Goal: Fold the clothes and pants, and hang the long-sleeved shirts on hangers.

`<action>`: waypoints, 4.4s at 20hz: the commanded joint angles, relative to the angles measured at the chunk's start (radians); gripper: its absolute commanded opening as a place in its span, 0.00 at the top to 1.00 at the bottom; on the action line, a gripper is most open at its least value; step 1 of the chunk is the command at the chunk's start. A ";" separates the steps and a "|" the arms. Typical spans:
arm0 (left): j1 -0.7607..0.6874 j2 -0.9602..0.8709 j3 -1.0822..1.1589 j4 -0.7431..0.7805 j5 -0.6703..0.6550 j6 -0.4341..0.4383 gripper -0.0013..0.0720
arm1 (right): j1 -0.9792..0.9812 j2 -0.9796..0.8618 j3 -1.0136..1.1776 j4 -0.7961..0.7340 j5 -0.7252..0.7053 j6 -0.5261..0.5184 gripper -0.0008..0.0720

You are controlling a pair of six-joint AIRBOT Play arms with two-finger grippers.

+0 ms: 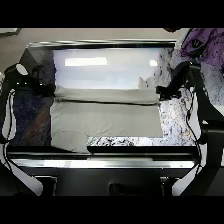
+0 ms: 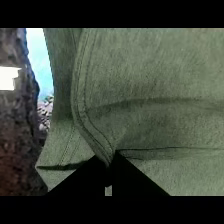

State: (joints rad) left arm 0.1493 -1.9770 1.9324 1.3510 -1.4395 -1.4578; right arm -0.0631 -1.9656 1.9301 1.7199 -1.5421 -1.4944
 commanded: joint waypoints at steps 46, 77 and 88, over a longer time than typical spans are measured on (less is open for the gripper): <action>0.398 0.818 -1.461 -0.495 0.112 0.306 0.27 | -0.307 0.520 -0.717 0.171 0.126 -0.189 0.36; 0.456 0.933 -1.369 -0.478 0.080 0.109 0.96 | -0.307 0.640 -1.119 0.473 0.205 -0.163 0.94; 0.432 1.228 -1.290 -0.500 0.063 -0.069 0.96 | -0.218 0.889 -1.036 0.341 0.145 -0.067 0.95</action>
State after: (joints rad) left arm 0.5953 -0.7414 0.6029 0.8997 -1.4464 -1.5017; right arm -0.3386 -1.0851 0.8440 2.0762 -1.4555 -1.5402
